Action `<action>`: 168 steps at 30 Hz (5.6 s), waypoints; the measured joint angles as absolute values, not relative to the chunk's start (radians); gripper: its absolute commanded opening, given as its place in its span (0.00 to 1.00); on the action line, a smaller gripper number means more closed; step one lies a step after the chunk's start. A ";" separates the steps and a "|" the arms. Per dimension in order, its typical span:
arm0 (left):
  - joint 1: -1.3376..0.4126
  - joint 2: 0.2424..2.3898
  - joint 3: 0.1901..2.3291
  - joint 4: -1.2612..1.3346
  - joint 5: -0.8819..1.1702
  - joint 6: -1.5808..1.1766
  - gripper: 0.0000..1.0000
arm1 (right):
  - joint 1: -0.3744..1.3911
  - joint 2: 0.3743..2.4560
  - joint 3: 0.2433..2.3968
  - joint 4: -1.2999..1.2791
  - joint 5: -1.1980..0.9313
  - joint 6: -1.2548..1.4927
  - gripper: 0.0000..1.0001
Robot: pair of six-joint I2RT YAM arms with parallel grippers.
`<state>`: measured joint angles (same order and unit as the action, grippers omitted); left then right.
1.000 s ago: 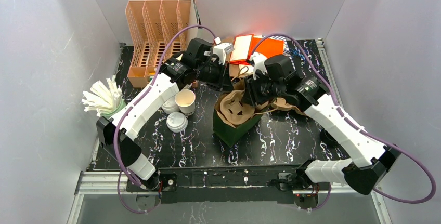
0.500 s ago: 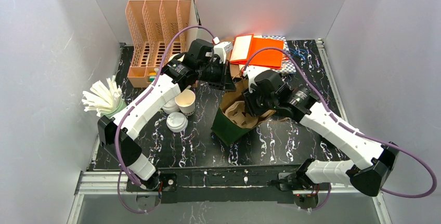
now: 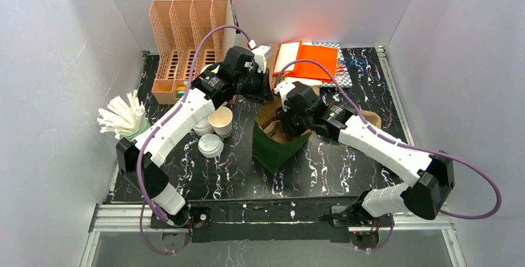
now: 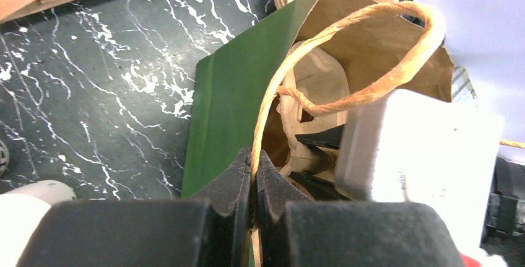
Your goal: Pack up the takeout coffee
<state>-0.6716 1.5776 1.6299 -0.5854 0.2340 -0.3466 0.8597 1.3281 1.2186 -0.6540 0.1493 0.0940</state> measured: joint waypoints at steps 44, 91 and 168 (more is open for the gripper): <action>-0.670 1.441 1.498 -0.486 0.001 -0.216 0.00 | 0.903 1.626 1.193 -0.633 0.089 0.127 0.33; -0.741 1.266 1.294 -0.422 -0.001 -0.233 0.00 | 0.931 1.691 1.246 -0.802 -0.008 0.208 0.72; -0.842 1.156 1.154 -0.274 0.033 -0.404 0.04 | 0.991 1.306 1.707 -0.935 0.458 0.343 0.74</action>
